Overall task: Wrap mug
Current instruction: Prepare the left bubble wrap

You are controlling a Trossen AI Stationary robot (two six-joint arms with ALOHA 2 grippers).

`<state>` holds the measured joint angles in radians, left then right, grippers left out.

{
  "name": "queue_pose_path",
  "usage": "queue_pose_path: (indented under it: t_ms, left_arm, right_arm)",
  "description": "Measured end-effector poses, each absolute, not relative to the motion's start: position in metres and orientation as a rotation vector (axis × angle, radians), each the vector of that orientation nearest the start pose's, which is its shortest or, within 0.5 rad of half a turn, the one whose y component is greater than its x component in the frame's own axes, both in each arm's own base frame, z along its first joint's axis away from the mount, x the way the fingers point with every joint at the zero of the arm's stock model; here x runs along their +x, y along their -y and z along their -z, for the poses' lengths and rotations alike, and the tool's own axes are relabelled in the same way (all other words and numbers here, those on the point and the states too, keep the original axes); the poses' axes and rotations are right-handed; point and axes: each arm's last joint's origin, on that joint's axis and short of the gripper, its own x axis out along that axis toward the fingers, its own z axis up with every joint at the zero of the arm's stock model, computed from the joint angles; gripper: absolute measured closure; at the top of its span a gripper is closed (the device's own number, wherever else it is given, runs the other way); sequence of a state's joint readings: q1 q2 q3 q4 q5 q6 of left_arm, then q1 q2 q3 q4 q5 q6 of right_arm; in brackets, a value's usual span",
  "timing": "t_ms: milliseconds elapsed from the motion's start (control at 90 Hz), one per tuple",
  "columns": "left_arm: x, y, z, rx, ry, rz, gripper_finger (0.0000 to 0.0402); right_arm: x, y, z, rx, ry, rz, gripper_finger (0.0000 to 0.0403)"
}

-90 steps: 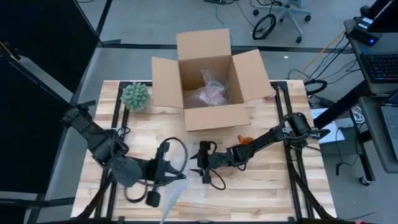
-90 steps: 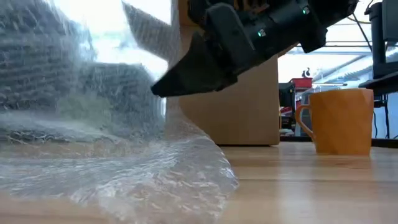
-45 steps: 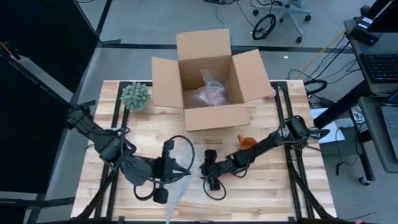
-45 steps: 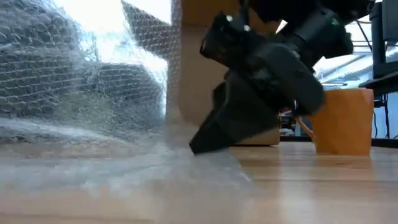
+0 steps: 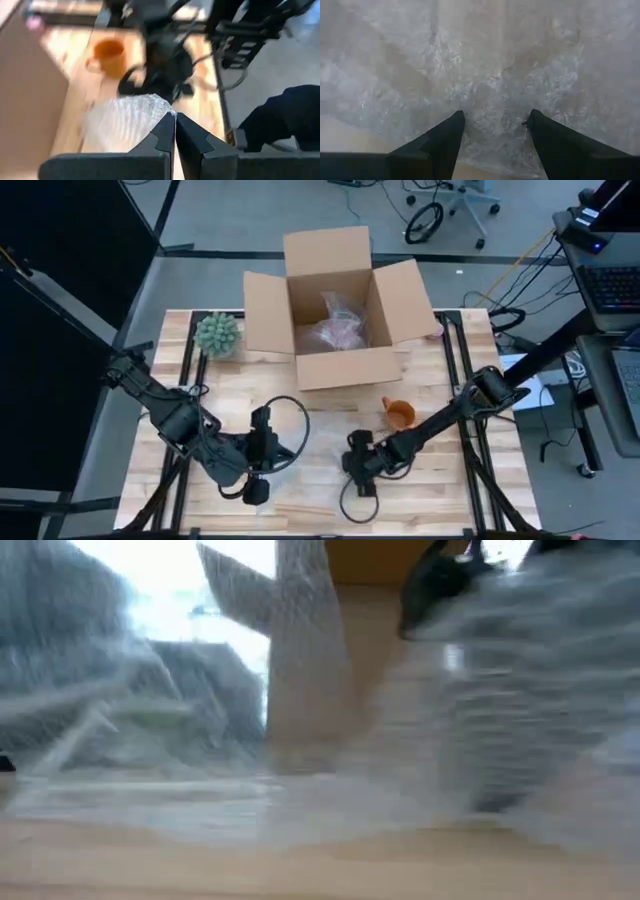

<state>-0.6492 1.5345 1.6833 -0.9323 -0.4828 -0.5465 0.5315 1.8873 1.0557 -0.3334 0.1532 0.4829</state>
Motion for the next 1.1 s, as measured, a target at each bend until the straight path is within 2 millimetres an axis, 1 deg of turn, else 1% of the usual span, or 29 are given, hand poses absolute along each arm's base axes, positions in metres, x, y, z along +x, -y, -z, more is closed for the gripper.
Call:
queue_pose_path:
  t_ms: [144, 289, 378, 444, 544, 667, 756, 833, 933, 1033, 1100]
  left_arm:
    - [0.246, 0.17, -0.381, -0.157, -0.809, -0.14, 0.0402]
    - [0.24, 0.165, -0.352, -0.192, -0.928, -0.277, 0.0402]
    - [0.236, 0.159, -0.335, -0.207, -0.972, -0.388, 0.0402]
    - [0.232, 0.151, -0.328, -0.186, -0.989, -0.501, 0.0402]
    - [0.225, 0.141, -0.328, -0.126, -0.974, -0.636, 0.0402]
    - [0.219, 0.134, -0.333, -0.076, -1.021, -0.672, 0.0402]
    - [0.219, 0.135, -0.339, -0.1, -1.056, -0.637, 0.0402]
    - [0.219, 0.138, -0.338, -0.079, -1.113, -0.56, 0.0401]
    - [0.222, 0.134, -0.337, -0.067, -1.138, -0.551, 0.0398]
    - [0.225, 0.124, -0.338, -0.06, -1.182, -0.564, 0.0377]
    - [0.225, 0.12, -0.344, -0.074, -1.178, -0.542, 0.0352]
  right_arm:
    - [0.281, -0.182, -0.137, 0.066, -1.231, -0.037, 0.0186]
    - [0.265, -0.193, -0.144, 0.143, -1.305, -0.066, 0.0186]
    - [0.259, -0.201, -0.145, 0.126, -1.314, -0.1, 0.0186]
    - [0.255, -0.205, -0.145, 0.089, -1.315, -0.131, 0.0186]
    - [0.25, -0.206, -0.145, 0.037, -1.338, -0.135, 0.0186]
    - [0.246, -0.2, -0.143, 0.023, -1.396, -0.089, 0.0186]
    - [0.244, -0.198, -0.143, 0.01, -1.417, -0.076, 0.0186]
    - [0.244, -0.198, -0.143, 0.008, -1.42, -0.075, 0.0186]
    - [0.244, -0.198, -0.143, 0.01, -1.42, -0.074, 0.0186]
    - [0.244, -0.198, -0.143, 0.011, -1.42, -0.073, 0.0186]
    - [0.244, -0.198, -0.144, 0.012, -1.419, -0.073, 0.0186]
